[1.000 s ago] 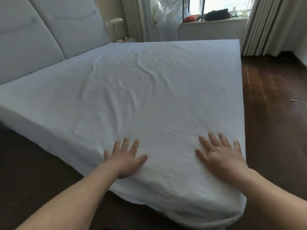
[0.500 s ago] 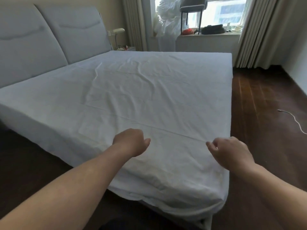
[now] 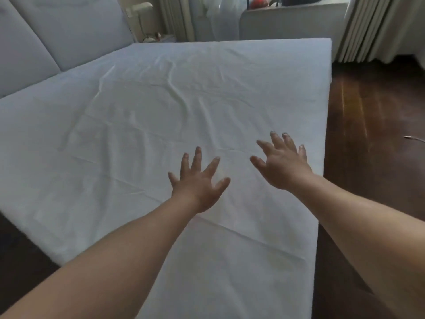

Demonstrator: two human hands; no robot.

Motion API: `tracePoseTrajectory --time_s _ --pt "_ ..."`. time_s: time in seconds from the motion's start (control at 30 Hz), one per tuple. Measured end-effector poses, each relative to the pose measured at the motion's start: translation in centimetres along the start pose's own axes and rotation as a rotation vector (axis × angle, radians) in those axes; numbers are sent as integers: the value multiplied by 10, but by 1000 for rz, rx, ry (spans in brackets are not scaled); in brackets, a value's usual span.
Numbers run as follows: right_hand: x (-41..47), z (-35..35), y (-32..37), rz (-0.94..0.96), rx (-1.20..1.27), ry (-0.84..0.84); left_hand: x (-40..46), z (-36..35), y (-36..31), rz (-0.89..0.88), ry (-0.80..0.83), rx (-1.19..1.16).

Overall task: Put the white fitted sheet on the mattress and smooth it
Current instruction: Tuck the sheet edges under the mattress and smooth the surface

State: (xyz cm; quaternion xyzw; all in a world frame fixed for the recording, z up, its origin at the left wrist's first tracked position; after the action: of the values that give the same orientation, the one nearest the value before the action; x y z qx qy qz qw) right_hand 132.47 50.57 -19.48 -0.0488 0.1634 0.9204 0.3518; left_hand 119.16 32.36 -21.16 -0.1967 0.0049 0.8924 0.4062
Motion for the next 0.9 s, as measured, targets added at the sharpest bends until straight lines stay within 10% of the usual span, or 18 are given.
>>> tracePoseTrajectory --time_s 0.3,0.9 --pt "-44 25 -85 -255 -60 487 -56 -13 -99 -269 594 127" --pt "-89 521 -100 15 105 228 -106 441 -279 -23 166 -156"
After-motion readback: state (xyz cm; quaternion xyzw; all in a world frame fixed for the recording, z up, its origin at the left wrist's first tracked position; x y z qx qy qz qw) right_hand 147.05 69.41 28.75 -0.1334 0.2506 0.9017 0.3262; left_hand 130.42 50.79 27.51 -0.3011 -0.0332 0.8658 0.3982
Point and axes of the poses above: each hand's wrist, its own x-axis towards the middle knuckle, its own z-axis out of the back of the hand, y = z × x, the point moved 9 cm from there along x, towards the middle knuckle, and after that the axes turned 10 degrees about y, right-handed, at the moved point
